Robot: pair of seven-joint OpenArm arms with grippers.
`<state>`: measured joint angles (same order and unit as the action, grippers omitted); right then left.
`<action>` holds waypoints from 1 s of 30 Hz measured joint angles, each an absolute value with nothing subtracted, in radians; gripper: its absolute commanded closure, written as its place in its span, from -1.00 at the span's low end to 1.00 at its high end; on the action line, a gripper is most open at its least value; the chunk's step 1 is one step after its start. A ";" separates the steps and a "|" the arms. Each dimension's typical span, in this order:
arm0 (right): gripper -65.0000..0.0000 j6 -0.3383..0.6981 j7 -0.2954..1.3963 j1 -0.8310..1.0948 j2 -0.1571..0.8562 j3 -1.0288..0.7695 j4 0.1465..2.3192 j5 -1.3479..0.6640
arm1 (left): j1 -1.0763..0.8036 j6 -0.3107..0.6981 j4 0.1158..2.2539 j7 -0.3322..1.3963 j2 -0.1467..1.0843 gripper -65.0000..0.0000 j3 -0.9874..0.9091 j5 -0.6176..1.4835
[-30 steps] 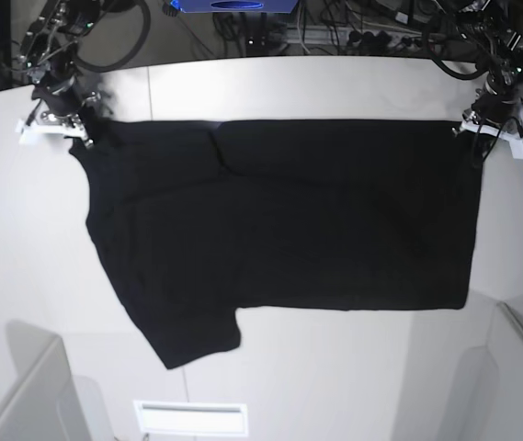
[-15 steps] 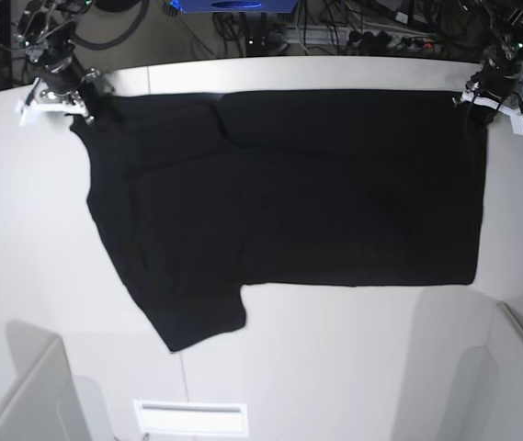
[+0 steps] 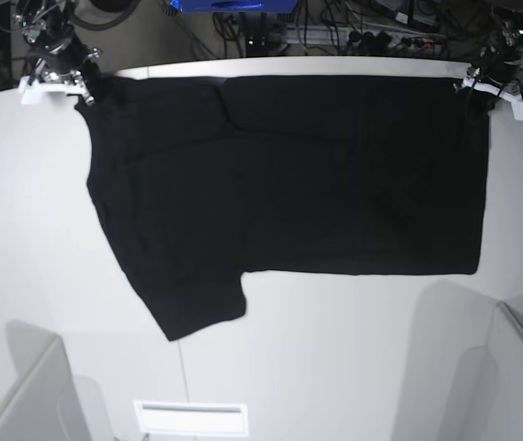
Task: Fold the T-shirt properly
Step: 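Lower the shirt edge, open both grippers and raise them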
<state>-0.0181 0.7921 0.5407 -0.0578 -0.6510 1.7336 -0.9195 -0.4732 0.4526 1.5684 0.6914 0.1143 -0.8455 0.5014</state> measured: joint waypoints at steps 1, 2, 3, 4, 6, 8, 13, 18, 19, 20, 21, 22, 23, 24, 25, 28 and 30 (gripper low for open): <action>1.00 -0.019 0.801 0.541 -0.058 -0.651 1.734 -0.922 | -0.478 0.453 1.569 0.691 0.115 1.00 -0.846 0.502; 1.00 -0.019 0.802 0.541 -0.058 -0.651 1.734 -0.925 | -0.480 0.453 1.570 0.691 0.115 1.00 -0.846 0.502; 1.00 -0.019 0.805 0.541 -0.058 -0.651 1.734 -0.925 | -0.483 0.453 1.571 0.688 0.115 1.00 -0.846 0.502; 1.00 -0.019 0.806 0.541 -0.058 -0.651 1.734 -0.925 | -0.485 0.453 1.571 0.688 0.115 1.00 -0.846 0.502; 1.00 -0.019 0.806 0.541 -0.058 -0.651 1.734 -0.925 | -0.493 0.453 1.571 0.686 0.115 1.00 -0.846 0.504; 1.00 -0.019 0.806 0.541 -0.058 -0.653 1.734 -0.925 | -0.503 0.456 1.572 0.682 0.117 1.00 -0.848 0.506; 1.00 -0.019 0.806 0.545 -0.058 -0.653 1.735 -0.929 | -0.519 0.457 1.574 0.677 0.117 1.00 -0.849 0.510; 1.00 -0.018 0.813 0.553 -0.058 -0.653 1.744 -0.924 | -0.519 0.456 1.573 0.677 0.117 1.00 -0.850 0.509; 1.00 -0.019 0.813 0.556 -0.059 -0.653 1.747 -0.924 | -0.519 0.456 1.573 0.677 0.118 1.00 -0.850 0.509; 1.00 -0.018 0.813 0.559 -0.059 -0.653 1.752 -0.924 | -0.519 0.456 1.573 0.677 0.117 1.00 -0.850 0.509; 1.00 -0.019 0.815 0.562 -0.060 -0.653 1.760 -0.918 | -0.519 0.456 1.573 0.677 0.117 1.00 -0.850 0.509; 1.00 -0.019 0.815 0.563 -0.061 -0.653 1.768 -0.916 | -0.519 0.456 1.573 0.678 0.118 1.00 -0.850 0.508; 1.00 -0.019 0.816 0.566 -0.061 -0.653 1.776 -0.917 | -0.519 0.456 1.573 0.677 0.117 1.00 -0.850 0.509; 1.00 -0.019 0.817 0.569 -0.061 -0.653 1.785 -0.916 | -0.519 0.456 1.573 0.677 0.118 1.00 -0.850 0.509; 1.00 -0.019 0.817 0.572 -0.061 -0.653 1.794 -0.917 | -0.519 0.456 1.573 0.678 0.119 1.00 -0.850 0.509; 1.00 -0.019 0.817 0.575 -0.060 -0.653 1.801 -0.916 | -0.518 0.456 1.573 0.680 0.120 1.00 -0.849 0.509; 1.00 -0.019 0.817 0.575 -0.061 -0.653 1.801 -0.917 | -0.518 0.456 1.573 0.680 0.120 1.00 -0.849 0.508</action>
<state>-0.0189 0.8165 0.5747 -0.0608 -0.6525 1.8008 -0.9173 -0.5182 0.4564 1.5734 0.6804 0.1200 -0.8494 0.5083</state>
